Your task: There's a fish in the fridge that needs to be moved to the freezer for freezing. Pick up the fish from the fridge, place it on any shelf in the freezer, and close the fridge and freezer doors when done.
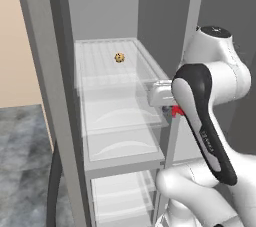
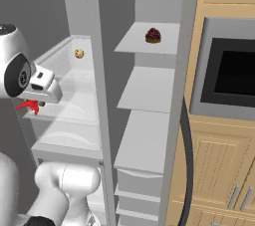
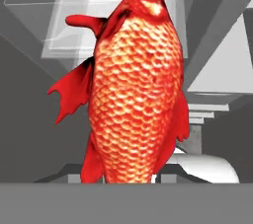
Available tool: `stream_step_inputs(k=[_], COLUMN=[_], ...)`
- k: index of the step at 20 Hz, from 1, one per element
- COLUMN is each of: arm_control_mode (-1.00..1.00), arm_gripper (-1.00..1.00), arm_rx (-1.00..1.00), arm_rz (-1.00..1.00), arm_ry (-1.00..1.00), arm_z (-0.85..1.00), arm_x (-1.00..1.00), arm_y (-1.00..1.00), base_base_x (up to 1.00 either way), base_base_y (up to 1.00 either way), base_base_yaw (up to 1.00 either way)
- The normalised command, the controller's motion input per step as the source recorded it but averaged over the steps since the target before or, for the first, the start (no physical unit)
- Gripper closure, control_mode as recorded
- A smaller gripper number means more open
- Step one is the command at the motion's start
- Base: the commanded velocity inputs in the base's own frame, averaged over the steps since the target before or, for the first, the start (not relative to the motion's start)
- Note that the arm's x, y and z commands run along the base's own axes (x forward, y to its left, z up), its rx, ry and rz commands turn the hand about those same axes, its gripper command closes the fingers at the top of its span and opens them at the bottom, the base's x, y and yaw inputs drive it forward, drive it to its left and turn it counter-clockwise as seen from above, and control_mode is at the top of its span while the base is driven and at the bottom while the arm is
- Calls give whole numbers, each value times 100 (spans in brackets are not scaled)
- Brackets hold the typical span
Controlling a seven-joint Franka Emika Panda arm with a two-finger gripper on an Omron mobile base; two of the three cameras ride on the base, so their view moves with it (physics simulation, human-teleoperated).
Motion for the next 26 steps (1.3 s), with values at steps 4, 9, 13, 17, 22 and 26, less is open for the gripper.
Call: stream_step_inputs(k=[4, 9, 13, 17, 22, 26], arm_control_mode=[-100, -100, -100, -100, -100, -100], arm_gripper=[100, 100, 100, 100, 100, 100], arm_rx=[-1, 0, 0, 0, 0, 0], arm_rz=[3, 0, 0, 0, -1, 0], arm_ry=[-17, -14, -6, -1, 3, 3], arm_z=[17, 0, 1, 16, 0, 0], arm_x=[-58, -6, 1, 0, 27, 47], arm_y=[-85, -89, -63, -58, -21, -24], base_base_x=[0, 0, 0, 0, 0, 0], base_base_y=[0, 0, 0, 0, 0, 0], base_base_yaw=[0, 0, 0, 0, 0, 0])
